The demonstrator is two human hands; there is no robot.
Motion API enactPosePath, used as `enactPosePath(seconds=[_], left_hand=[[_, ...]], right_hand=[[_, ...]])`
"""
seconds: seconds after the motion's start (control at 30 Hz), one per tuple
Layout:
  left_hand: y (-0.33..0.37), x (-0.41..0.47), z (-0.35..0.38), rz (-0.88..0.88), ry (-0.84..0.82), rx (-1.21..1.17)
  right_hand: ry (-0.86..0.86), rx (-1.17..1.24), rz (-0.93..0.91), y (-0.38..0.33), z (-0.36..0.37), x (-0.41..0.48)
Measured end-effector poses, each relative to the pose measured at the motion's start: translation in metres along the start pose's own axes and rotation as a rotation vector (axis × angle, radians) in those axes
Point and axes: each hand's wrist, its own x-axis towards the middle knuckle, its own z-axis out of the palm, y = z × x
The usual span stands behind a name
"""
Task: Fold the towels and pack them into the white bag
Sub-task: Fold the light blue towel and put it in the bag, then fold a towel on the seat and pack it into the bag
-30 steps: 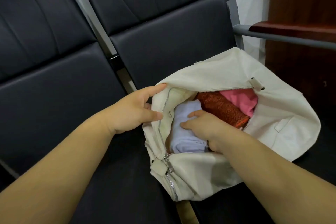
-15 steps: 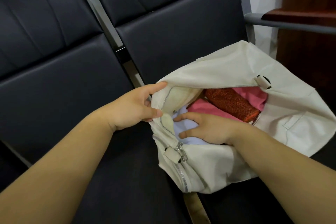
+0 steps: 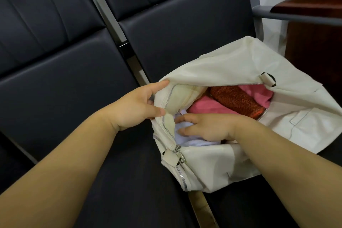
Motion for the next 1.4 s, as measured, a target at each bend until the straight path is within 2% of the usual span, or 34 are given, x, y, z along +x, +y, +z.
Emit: enactPosePath(seconds=[0.13,0.3,0.4,0.57,0.73,0.9,1.03,1.2,1.4], left_hand=[[0.003,0.005,0.010,0.014,0.100,0.063],[0.010,0.007,0.029,0.081,0.247,0.080],[0.008,-0.008,0.034,0.117,0.331,0.125],[-0.029,-0.069,0.032,0.029,0.401,0.236],[-0.082,-0.162,0.016,-0.058,0.416,0.347],[-0.146,-0.265,-0.019,-0.206,0.475,0.492],[-0.205,-0.351,-0.059,-0.333,0.537,0.552],[-0.274,-0.455,-0.106,-0.492,0.677,0.647],[-0.335,-0.524,-0.140,-0.631,0.879,0.531]], right_hand=[[0.166,0.035,0.028,0.008,-0.009,-0.016],[0.461,0.154,0.026,0.011,-0.016,-0.036],[0.616,0.074,0.031,-0.002,-0.013,-0.050],[0.779,-0.087,-0.105,-0.042,0.004,-0.071],[0.653,-0.345,-0.118,-0.101,0.045,-0.069],[0.479,-0.494,-0.169,-0.172,0.116,-0.043],[0.264,-0.516,-0.224,-0.232,0.186,0.003],[0.083,-0.506,-0.339,-0.314,0.283,0.068],[-0.014,-0.411,-0.427,-0.397,0.377,0.141]])
